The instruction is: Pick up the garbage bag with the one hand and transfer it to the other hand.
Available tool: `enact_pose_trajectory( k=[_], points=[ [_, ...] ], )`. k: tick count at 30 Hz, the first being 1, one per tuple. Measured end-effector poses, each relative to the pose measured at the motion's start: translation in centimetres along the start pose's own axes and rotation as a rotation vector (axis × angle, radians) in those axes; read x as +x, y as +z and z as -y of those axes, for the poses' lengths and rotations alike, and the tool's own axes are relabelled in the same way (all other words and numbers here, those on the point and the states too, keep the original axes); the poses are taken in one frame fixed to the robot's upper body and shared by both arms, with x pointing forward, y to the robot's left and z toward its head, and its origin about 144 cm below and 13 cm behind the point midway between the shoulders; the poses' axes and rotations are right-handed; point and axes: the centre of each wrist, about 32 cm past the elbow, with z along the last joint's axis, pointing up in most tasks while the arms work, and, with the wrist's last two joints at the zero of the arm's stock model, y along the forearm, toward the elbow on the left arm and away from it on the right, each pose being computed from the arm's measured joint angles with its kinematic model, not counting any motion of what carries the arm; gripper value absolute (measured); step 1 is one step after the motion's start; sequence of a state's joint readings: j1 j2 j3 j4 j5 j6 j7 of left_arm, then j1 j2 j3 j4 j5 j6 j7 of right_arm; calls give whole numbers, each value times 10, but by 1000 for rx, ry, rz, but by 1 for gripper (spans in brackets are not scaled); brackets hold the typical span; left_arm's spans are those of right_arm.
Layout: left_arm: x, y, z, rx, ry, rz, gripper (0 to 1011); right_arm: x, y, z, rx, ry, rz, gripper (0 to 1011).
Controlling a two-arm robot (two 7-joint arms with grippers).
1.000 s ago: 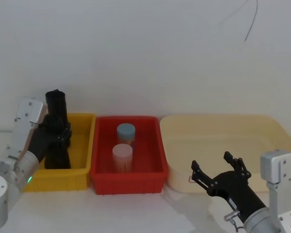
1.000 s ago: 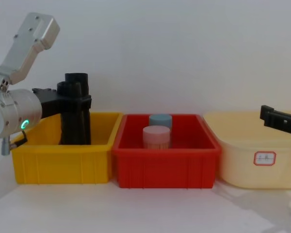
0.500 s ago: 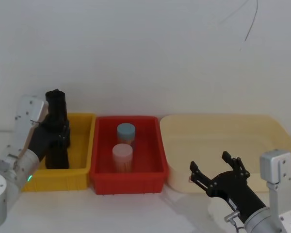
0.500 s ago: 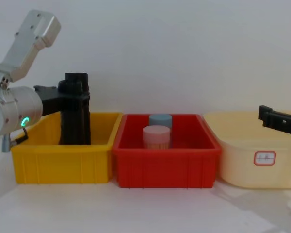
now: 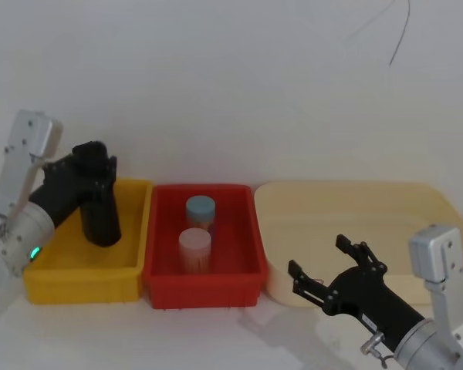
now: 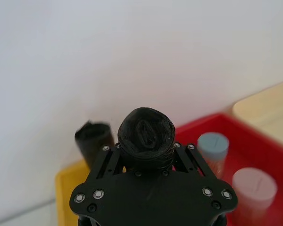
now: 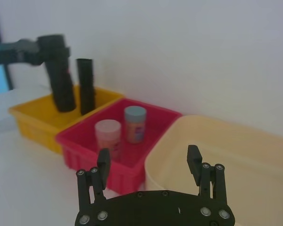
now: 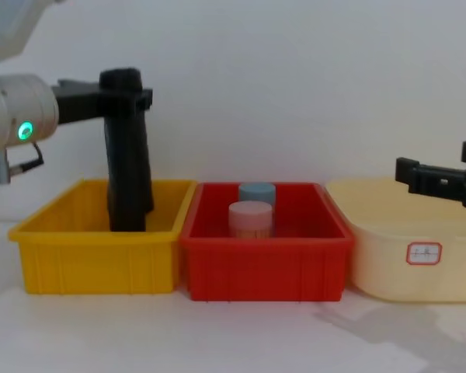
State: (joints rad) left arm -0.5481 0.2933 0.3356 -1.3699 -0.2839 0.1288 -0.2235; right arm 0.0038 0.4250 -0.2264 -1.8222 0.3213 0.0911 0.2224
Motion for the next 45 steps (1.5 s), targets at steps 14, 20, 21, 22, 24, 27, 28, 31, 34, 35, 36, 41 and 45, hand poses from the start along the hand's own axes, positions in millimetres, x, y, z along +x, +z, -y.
enact_pose_trajectory(
  k=[14,20,21,22,24,27,28,31,34,35,36,41,45],
  points=[
    [15,38,-2,-97,-181,-37,371,18,29,3,-41,224,45,1000],
    [17,48,-1,-125,-272,-46,371,24,38,1,-61,294,59,1000],
    [16,49,-1,-128,-284,-47,371,24,39,0,-65,300,59,1000],
    [15,52,-1,-132,-304,-49,371,25,41,0,-69,306,63,1000],
    [14,53,0,-136,-325,-52,371,26,42,-1,-74,309,66,1000],
    [11,57,1,-142,-356,-56,371,27,45,-3,-82,309,72,1000],
    [8,58,2,-145,-371,-58,371,27,46,-4,-85,305,76,1000],
    [3,61,3,-148,-395,-58,371,27,48,-6,-96,287,87,1000],
    [-1,62,5,-149,-410,-58,371,27,49,-10,-106,265,98,999],
    [-3,63,6,-150,-418,-58,371,27,49,-10,-109,259,101,1000],
    [-5,63,6,-150,-421,-58,371,27,50,-11,-111,253,103,1000],
    [-14,63,9,-147,-442,-55,371,26,50,-18,-126,225,115,1000],
    [-20,62,11,-150,-444,-50,371,25,50,-23,-135,217,118,1000]
  ],
)
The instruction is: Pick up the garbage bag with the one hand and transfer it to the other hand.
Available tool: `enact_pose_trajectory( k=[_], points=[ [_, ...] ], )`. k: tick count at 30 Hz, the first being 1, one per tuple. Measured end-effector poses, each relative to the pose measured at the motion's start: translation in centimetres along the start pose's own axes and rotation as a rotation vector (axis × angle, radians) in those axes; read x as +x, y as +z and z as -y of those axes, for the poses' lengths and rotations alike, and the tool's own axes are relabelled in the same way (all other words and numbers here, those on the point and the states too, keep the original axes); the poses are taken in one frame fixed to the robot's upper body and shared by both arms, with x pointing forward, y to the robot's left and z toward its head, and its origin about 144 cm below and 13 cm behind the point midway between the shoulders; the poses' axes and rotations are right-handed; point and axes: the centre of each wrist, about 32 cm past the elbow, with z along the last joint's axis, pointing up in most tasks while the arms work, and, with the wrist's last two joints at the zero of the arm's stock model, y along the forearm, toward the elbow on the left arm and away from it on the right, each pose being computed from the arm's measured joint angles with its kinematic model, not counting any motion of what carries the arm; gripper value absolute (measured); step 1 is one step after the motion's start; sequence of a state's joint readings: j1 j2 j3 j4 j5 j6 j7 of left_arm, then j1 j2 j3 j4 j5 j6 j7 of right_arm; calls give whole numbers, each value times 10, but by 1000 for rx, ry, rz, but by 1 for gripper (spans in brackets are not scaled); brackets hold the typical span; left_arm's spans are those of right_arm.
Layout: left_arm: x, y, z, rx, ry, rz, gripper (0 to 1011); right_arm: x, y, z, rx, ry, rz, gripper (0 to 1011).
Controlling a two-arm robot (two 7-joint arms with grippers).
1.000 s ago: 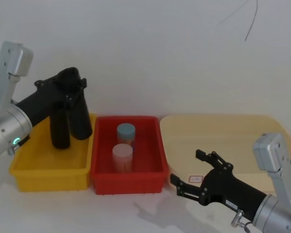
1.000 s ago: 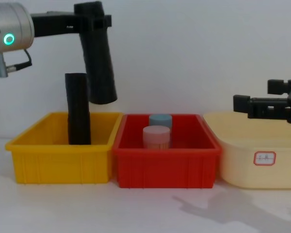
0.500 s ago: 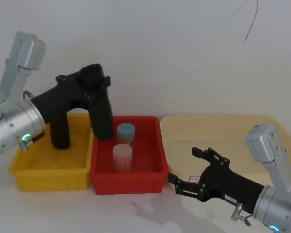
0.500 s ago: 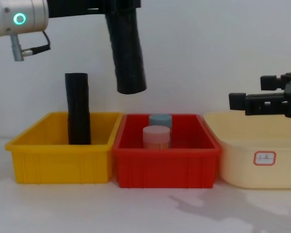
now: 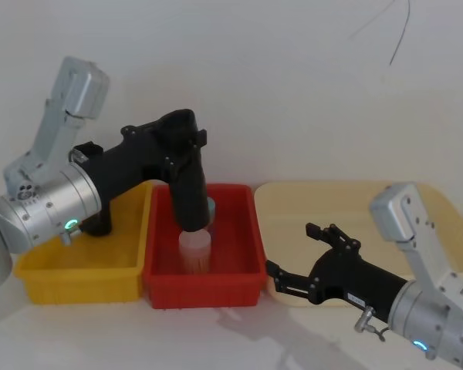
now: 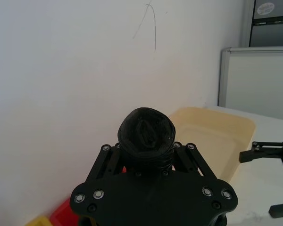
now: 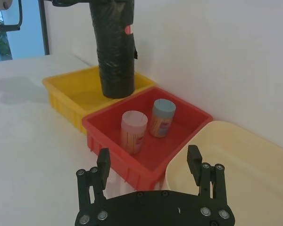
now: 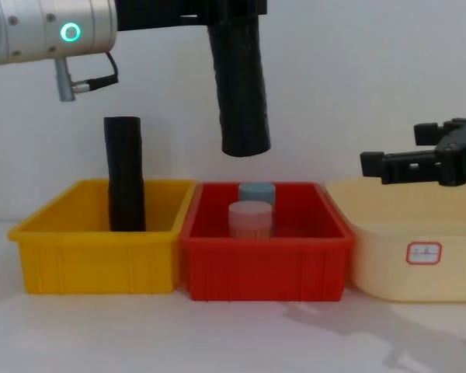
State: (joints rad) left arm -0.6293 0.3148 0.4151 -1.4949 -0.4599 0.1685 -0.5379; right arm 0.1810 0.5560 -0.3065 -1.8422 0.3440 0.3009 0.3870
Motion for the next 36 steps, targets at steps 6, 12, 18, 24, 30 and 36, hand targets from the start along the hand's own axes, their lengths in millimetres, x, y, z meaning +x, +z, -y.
enact_pose_trajectory(
  k=[6,12,18,24,30,36],
  points=[
    [-6,-2,6,-5,1,0,371,-1,2,-9,-7,-1,-1,1000],
    [-12,-5,13,-6,6,-7,371,-2,5,-17,-4,1,-1,1000],
    [-17,-7,19,-7,9,-15,371,-3,8,-26,8,-1,1,999],
    [-21,-8,24,-8,13,-20,371,-5,12,-35,22,3,2,1000],
    [-25,-9,26,-8,16,-25,371,-6,15,-43,36,9,-1,999],
    [-28,-10,28,-9,18,-30,371,-9,16,-52,48,19,-11,999]
  ],
)
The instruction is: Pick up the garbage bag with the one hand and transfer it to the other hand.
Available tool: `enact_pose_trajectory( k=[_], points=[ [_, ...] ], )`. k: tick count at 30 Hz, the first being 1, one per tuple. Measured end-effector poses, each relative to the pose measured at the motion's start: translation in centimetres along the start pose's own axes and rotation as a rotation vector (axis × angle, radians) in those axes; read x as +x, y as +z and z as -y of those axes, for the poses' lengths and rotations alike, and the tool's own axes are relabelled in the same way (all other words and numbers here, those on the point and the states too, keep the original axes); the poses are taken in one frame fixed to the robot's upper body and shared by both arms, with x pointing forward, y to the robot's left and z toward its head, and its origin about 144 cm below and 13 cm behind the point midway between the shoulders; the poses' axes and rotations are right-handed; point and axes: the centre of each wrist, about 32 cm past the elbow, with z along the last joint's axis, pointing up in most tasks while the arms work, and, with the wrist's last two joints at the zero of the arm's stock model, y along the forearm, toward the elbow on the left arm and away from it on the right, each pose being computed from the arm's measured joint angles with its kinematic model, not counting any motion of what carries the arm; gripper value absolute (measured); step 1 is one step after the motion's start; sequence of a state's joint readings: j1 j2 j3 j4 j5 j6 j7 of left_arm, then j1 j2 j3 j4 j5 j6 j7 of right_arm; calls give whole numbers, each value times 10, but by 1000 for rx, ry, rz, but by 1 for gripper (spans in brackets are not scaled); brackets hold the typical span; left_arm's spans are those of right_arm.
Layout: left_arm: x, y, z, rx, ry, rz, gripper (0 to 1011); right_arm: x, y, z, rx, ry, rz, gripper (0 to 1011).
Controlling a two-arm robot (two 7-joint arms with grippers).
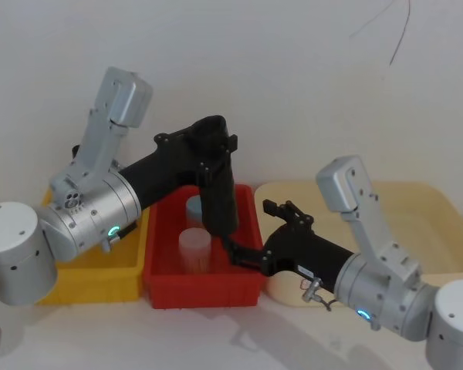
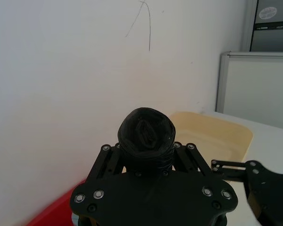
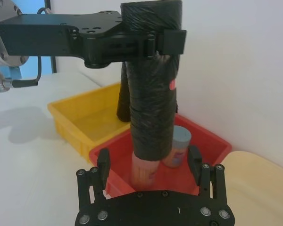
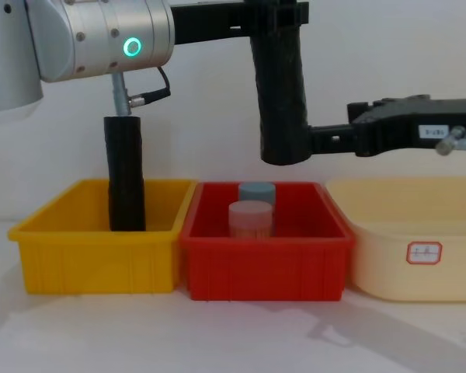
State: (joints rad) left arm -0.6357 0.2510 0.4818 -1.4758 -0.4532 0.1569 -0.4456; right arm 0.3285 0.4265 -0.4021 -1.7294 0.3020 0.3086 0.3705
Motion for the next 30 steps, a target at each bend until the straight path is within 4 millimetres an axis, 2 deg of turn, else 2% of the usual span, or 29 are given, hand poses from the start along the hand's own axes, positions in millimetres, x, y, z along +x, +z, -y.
enact_pose_trajectory(
  k=[16,30],
  points=[
    [-5,-1,2,-4,2,-14,371,-4,-7,-26,31,18,-54,1000],
    [-6,-1,-1,0,1,-21,371,-1,-12,-36,46,-17,-79,1000]
  ],
)
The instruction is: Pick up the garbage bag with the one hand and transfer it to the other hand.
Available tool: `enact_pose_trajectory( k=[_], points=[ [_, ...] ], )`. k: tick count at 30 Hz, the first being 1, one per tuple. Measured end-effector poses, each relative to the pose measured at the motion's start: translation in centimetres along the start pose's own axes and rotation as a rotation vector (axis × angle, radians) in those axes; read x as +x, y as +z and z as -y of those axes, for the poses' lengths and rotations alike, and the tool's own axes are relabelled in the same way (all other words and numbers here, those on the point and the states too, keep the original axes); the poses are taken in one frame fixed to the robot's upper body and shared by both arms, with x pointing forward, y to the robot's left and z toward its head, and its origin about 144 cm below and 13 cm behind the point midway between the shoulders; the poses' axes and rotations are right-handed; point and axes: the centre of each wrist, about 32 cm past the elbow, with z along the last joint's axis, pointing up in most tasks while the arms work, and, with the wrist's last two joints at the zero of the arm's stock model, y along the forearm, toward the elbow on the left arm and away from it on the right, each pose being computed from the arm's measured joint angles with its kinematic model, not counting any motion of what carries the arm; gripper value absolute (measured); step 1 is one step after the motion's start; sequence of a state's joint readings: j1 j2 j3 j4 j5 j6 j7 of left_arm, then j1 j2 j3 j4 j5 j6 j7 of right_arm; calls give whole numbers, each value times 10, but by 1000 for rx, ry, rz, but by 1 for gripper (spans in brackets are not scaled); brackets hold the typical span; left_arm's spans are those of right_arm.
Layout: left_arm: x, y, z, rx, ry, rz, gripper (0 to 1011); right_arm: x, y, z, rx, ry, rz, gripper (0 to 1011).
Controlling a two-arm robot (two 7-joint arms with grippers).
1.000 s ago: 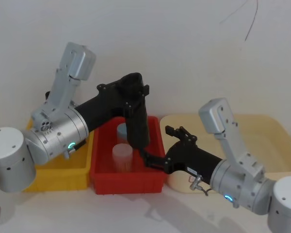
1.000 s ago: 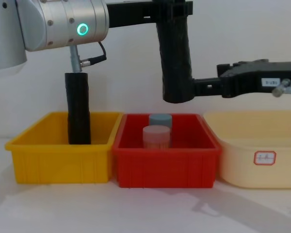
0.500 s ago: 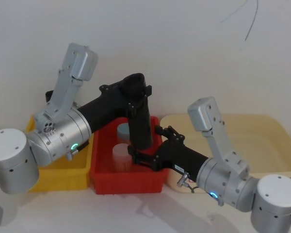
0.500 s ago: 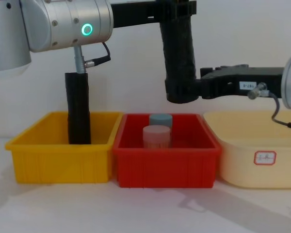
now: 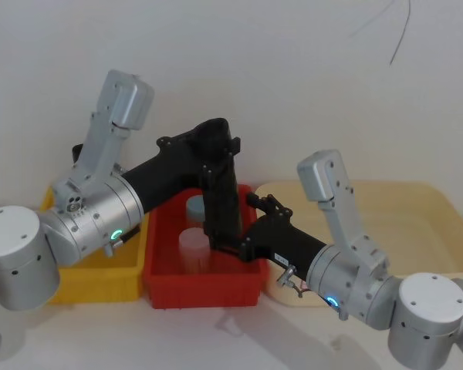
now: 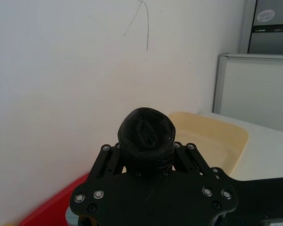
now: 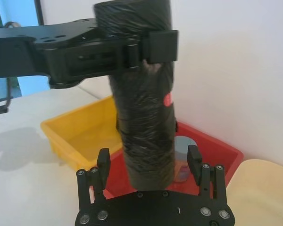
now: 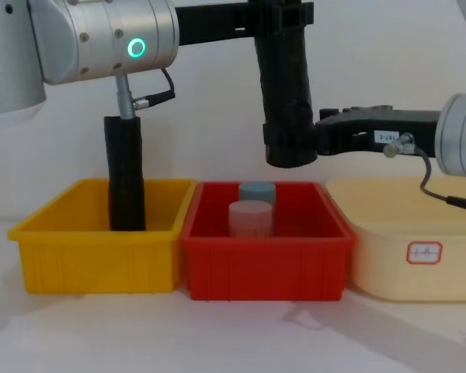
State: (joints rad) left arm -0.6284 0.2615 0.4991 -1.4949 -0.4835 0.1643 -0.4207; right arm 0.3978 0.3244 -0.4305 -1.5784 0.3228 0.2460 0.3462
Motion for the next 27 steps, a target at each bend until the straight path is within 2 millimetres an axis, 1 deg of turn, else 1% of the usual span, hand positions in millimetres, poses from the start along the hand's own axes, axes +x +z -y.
enact_pose_trajectory(
  k=[13,23,27],
  points=[
    [0,-1,-2,7,2,-7,371,5,-6,-7,5,-31,-17,999],
    [-1,0,2,2,3,-14,371,4,-10,-17,19,-28,-34,1000],
    [-2,0,5,2,1,-17,371,3,-10,-23,31,-19,-39,1000]
  ],
)
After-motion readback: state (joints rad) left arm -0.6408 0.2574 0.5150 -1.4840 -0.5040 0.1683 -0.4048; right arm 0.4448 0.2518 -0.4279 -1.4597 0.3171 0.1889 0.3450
